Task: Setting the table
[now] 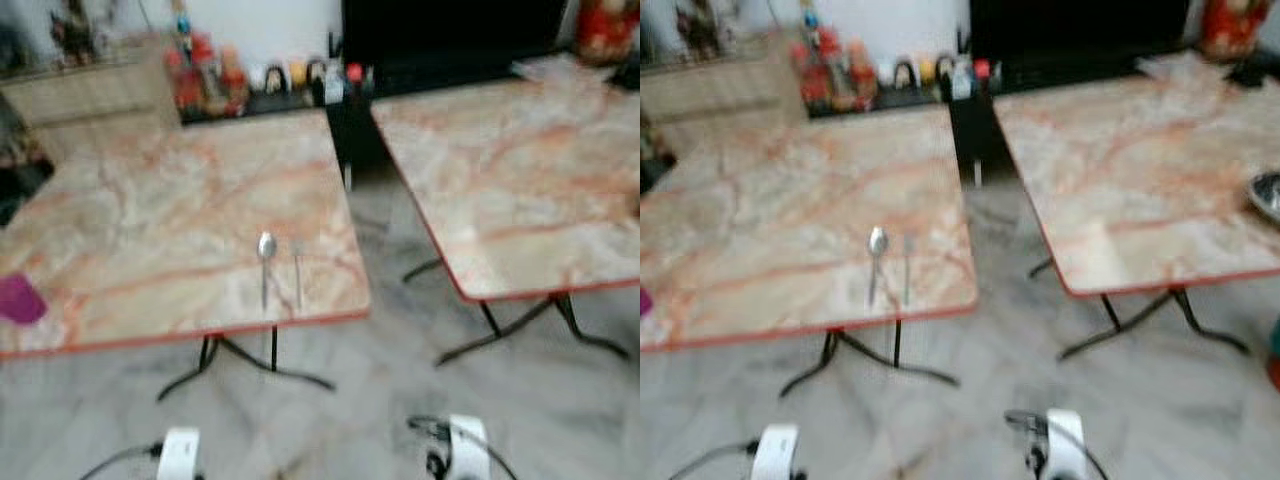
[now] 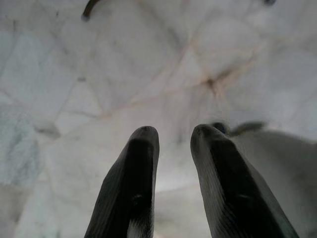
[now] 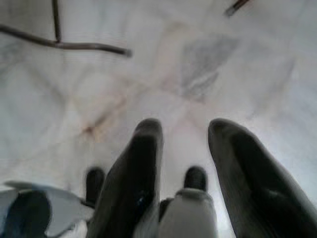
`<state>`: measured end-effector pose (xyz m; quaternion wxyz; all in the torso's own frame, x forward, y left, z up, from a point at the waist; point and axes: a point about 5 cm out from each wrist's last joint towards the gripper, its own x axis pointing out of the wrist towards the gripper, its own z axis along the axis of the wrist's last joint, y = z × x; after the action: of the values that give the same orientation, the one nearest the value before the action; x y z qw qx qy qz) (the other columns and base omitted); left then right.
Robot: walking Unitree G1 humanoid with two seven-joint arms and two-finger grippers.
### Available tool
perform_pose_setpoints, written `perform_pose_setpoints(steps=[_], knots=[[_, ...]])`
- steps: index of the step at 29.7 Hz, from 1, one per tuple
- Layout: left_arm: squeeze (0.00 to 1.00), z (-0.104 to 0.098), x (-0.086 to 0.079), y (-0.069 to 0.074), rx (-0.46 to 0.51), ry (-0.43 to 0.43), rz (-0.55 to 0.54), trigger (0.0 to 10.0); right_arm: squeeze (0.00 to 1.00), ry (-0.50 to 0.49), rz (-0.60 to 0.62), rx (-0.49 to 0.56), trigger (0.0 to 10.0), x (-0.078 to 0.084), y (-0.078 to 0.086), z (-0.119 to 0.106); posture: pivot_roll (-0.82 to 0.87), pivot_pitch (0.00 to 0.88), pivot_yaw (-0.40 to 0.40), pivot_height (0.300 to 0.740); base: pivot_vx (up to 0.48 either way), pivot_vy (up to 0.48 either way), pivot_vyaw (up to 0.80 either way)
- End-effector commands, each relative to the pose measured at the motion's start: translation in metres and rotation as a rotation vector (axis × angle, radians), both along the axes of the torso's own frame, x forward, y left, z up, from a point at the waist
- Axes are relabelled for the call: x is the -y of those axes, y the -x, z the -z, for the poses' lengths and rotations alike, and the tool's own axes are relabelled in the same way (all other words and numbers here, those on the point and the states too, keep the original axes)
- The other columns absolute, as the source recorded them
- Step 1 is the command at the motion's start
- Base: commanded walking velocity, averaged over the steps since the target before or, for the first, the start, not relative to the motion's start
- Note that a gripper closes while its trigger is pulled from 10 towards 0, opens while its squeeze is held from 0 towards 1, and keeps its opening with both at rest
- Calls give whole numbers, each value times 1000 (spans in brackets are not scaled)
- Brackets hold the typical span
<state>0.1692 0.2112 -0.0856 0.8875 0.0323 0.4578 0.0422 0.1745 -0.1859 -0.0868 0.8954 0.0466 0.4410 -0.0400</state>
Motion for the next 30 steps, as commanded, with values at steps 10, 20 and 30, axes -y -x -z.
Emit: perform_pose_setpoints(steps=[10,20,30], knots=[[0,-1,-11,2,-4,-25,-23,10000,0,-32,-2,22,10000,-12,-8,-2,47,0,64,740,0,480,0],[0,-1,-11,2,-4,-26,-31,10000,0,-32,4,25,10000,-12,-9,-3,48,0,62,740,0,427,0],[0,0,-7,3,4,-12,-30,10000,0,-29,9,32,10000,-10,-11,-4,46,10,63,740,0,0,0]])
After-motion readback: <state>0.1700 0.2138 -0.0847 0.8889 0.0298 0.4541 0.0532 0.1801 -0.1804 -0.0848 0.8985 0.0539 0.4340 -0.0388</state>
